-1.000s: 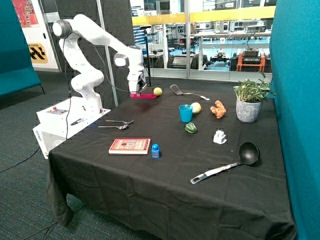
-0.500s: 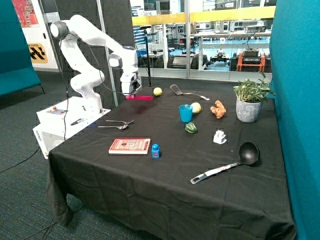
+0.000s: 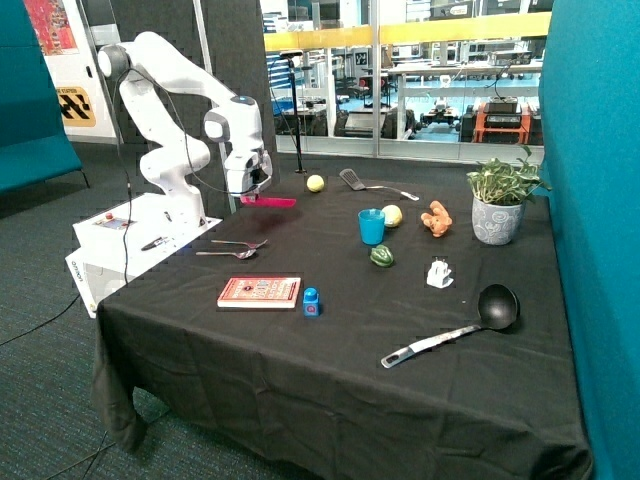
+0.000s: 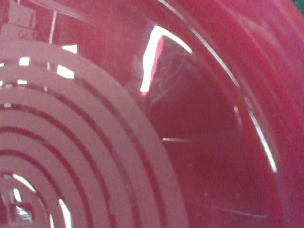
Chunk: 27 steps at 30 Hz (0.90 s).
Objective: Set the table
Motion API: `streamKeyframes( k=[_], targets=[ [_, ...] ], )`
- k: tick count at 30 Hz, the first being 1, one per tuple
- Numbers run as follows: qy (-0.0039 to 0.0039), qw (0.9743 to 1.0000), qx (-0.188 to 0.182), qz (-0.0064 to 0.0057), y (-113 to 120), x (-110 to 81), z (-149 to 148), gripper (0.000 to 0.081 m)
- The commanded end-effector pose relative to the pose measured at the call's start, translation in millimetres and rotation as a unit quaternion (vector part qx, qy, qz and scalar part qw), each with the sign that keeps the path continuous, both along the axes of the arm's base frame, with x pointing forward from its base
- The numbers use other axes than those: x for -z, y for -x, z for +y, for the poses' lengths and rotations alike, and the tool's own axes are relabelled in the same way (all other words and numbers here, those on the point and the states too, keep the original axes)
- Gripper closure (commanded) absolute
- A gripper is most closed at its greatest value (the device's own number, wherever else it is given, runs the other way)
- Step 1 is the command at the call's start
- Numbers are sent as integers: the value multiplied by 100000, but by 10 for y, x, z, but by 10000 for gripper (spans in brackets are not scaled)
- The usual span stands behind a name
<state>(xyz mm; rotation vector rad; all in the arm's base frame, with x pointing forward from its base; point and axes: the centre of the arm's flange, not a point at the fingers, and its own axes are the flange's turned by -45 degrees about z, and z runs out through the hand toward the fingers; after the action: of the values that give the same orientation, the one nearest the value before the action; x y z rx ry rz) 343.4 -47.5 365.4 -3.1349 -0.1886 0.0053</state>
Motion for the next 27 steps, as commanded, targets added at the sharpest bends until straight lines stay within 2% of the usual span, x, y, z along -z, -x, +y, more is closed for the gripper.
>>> streamKeyframes(
  k=[1, 12, 18, 27],
  targets=[
    [45, 99986, 1689, -172, 108, 67, -219, 808],
    [45, 99985, 1735, -172, 305, 197, -284, 808],
    [47, 99945, 3309, -171, 197, 261, -409, 808],
    [48, 99941, 3429, -171, 57, 276, -474, 808]
  ],
)
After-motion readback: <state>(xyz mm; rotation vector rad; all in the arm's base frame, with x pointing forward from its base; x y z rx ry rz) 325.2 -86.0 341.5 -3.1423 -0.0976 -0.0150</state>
